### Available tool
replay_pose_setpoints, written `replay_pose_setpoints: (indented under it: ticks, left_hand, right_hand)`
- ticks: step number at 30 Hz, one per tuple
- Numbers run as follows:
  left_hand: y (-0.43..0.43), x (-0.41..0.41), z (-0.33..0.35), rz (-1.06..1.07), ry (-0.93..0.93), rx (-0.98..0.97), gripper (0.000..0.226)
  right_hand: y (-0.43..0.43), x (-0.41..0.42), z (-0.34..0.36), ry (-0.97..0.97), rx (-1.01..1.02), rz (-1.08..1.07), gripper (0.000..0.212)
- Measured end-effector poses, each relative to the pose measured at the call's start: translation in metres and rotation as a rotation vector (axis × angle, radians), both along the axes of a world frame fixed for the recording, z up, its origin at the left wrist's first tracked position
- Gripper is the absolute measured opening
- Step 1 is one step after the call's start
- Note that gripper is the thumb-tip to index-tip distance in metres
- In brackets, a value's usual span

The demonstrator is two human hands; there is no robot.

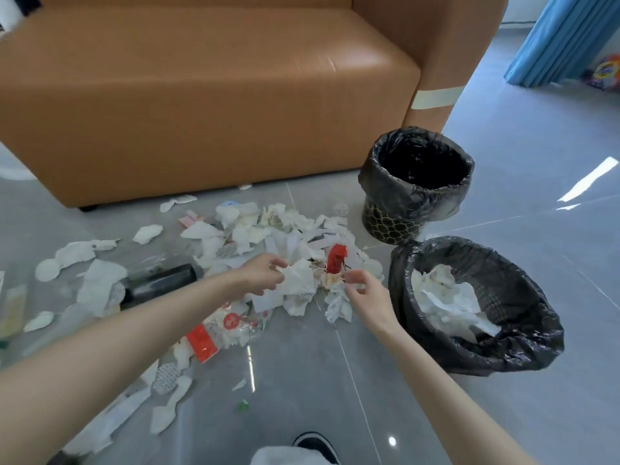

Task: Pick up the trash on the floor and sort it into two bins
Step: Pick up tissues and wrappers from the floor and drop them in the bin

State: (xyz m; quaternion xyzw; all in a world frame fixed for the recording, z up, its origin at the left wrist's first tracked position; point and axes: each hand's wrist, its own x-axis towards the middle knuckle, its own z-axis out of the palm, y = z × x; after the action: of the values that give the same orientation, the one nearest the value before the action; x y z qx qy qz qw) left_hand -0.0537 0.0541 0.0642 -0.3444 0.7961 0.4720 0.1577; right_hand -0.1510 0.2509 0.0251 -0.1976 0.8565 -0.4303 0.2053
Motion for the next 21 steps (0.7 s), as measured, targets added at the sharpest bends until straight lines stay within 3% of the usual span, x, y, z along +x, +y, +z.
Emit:
replay_pose_setpoints:
  ticks: [5, 13, 17, 21]
  left_hand:
    - [-0.027, 0.035, -0.049, -0.031, -0.025, -0.151, 0.04]
    - [-0.023, 0.039, -0.112, -0.17, 0.045, -0.235, 0.036]
    - [-0.02, 0.029, -0.13, -0.314, 0.054, -0.318, 0.041]
    - [-0.013, 0.014, -0.148, -0.473, 0.077, -0.382, 0.05]
  right_hand:
    - [-0.028, 0.002, -0.061, 0.034, 0.286, 0.141, 0.033]
    - [-0.044, -0.012, -0.135, 0.081, 0.637, 0.23, 0.059]
    - [-0.043, -0.016, -0.163, 0.108, 0.731, 0.235, 0.044]
    - [-0.034, -0.007, -0.176, 0.173, 0.648, 0.269, 0.018]
